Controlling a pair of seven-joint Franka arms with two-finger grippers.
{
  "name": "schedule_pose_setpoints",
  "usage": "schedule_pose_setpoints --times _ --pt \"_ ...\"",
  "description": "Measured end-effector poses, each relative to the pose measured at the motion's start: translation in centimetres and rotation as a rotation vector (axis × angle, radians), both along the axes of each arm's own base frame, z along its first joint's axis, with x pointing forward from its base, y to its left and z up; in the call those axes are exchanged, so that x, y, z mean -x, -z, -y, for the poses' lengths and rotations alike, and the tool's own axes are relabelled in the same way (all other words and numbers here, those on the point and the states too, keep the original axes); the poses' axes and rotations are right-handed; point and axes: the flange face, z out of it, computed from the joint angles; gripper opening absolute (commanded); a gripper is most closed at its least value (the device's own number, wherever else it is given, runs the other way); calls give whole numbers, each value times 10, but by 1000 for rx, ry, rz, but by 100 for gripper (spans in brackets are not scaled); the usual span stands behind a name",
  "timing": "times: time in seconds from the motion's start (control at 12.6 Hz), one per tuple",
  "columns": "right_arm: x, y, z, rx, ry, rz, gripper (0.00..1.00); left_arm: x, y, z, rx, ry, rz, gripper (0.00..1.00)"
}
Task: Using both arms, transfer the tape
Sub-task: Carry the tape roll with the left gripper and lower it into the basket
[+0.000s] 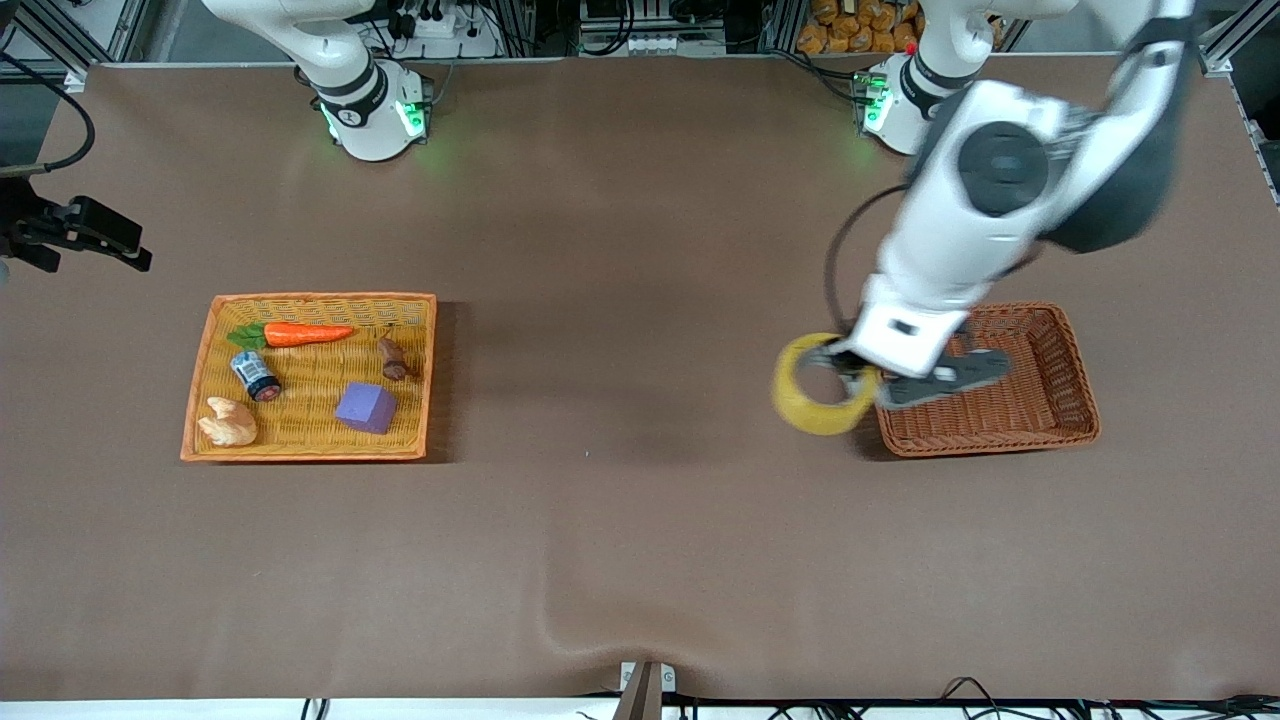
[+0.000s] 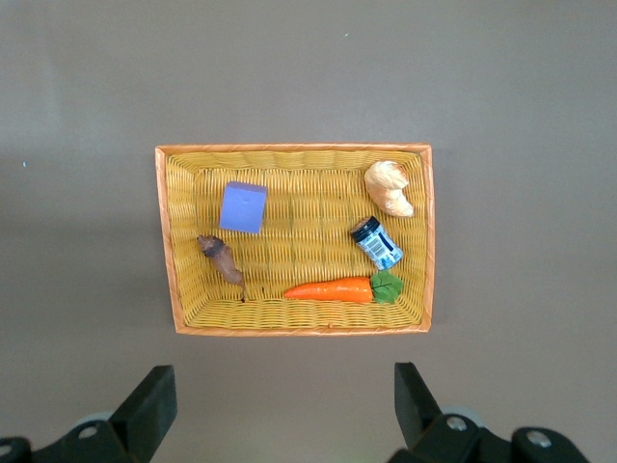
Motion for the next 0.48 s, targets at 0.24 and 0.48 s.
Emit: schedule_pose_setpoints --times 0.24,0.48 --pt "0 0 -1 0 -2 2 100 -15 30 -120 -15 75 -97 0" --pt "0 0 -2 -1 -3 3 100 -5 95 -216 -1 88 -170 0"
